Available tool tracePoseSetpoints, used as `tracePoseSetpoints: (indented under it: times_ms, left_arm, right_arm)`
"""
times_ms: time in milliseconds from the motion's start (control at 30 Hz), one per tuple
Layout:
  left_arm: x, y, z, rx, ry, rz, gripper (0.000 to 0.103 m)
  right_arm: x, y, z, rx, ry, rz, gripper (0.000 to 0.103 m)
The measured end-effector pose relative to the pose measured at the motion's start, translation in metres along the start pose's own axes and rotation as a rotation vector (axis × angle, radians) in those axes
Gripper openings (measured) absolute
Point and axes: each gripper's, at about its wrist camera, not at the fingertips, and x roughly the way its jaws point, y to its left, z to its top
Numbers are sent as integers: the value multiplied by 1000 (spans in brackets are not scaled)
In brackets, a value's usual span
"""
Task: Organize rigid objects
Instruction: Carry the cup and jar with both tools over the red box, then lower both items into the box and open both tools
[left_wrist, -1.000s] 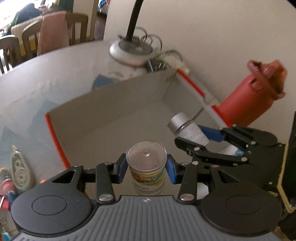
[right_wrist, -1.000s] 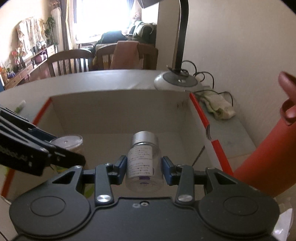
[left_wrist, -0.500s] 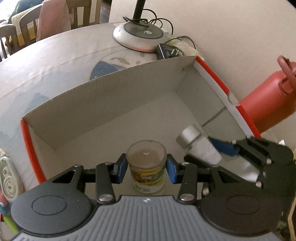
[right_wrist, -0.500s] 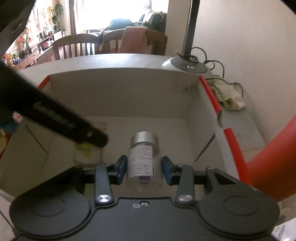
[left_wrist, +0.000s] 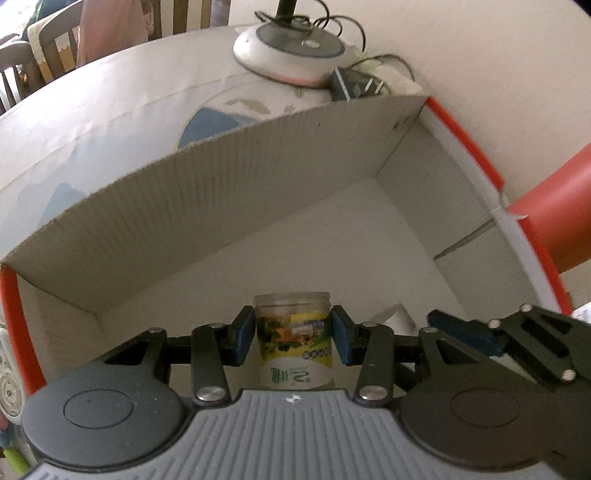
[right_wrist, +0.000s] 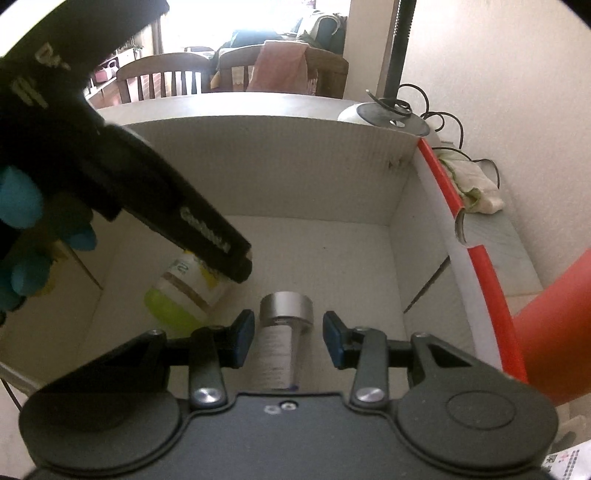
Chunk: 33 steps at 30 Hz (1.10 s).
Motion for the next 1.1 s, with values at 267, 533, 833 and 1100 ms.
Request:
tracePoseSetpoints:
  times_ms: [267,533,833,1100]
  left_arm:
    - [-4,2,-3,-17,-7,7,43]
    - [-30,1,-14,-25,-63,-16,49]
    - [-80,-2,-34,-11,-171,-32,49]
    - [-127,-3,-60,-3,-265,-27,49]
  right_arm:
    - [-9,-6,1,35,-13,19,47]
    - [-24,-11,3,58,-43,33,51]
    - [-51,-12,2,80,-92,58,58]
    - [-77,-4,2,86,-136,91,64]
